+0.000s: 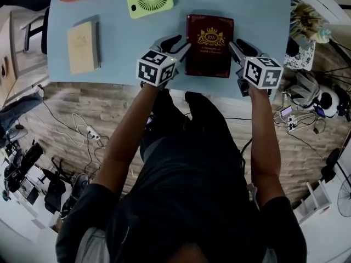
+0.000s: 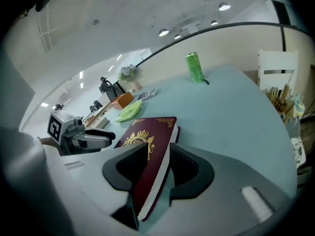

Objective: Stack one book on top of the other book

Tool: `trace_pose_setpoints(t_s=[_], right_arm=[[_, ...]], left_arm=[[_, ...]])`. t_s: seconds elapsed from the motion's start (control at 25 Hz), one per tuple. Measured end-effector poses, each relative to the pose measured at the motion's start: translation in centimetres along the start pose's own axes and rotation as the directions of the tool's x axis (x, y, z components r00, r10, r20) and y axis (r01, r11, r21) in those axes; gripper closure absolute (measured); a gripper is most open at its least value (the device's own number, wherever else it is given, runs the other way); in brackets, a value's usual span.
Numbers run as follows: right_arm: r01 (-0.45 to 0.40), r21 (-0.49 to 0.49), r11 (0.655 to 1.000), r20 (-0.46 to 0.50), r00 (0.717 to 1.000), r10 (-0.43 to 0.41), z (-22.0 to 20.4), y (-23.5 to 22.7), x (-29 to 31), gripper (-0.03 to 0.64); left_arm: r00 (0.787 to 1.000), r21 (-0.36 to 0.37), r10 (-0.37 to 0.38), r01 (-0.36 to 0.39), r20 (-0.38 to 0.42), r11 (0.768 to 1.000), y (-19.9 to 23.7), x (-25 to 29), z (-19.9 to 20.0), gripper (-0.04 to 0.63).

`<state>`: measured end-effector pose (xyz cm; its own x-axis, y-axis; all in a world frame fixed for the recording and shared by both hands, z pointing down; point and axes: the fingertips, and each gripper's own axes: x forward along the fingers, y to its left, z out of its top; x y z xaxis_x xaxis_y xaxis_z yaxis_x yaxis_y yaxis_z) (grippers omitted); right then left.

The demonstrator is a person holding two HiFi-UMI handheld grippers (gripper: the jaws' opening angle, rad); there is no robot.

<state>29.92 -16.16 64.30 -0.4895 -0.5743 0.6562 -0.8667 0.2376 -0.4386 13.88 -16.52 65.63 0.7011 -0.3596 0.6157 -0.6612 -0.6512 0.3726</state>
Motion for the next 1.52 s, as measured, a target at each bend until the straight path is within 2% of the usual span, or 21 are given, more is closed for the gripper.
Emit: trace_pose_setpoints(t_s=[0.24,0.48,0.56,0.72,1.04,1.28,1.52], right_arm=[[-0.026,0.074,0.997,-0.014,1.0,0.027,-1.9,-0.4,1.3,0.499],[-0.079,0.18,0.98,0.034,0.997,0.074,-2.3,-0.1,1.8,0.502],[-0.074,0.193,0.978,0.039,0.997,0.068,-2.4,-0.1,1.8,0.505],[-0.07,0.221,0.973,0.033,0.997,0.064,-2.3,0.4,1.4,0.522],[-0.105,0.207,0.973,0.056,0.994,0.095,-0.9,4.9,1.3,0.543],[-0.176,0.165,0.97,0.074,0.983,0.166,1.3,12.1,2.6,0.549],[-0.229,0.099,0.968,0.068,0.972,0.223,3.6,18.1,4.8,0.551]], left_arm=[[0.999,-0.046,-0.027,0.026,-0.024,0.999,0.0,1.7,-1.2,0.405],[0.997,-0.138,-0.073,0.074,0.011,0.988,0.0,1.8,-1.3,0.407],[0.997,-0.143,-0.074,0.076,0.019,0.987,-0.1,1.9,-1.3,0.408],[0.999,-0.105,-0.025,0.028,0.029,0.994,-0.2,1.5,-0.7,0.42],[0.99,-0.026,0.074,-0.071,0.117,0.997,1.6,-2.7,1.1,0.423],[0.968,-0.005,0.159,-0.161,0.194,0.987,4.8,-9.4,2.4,0.423],[0.939,-0.042,0.235,-0.231,0.252,0.972,8.4,-15.2,2.7,0.423]])
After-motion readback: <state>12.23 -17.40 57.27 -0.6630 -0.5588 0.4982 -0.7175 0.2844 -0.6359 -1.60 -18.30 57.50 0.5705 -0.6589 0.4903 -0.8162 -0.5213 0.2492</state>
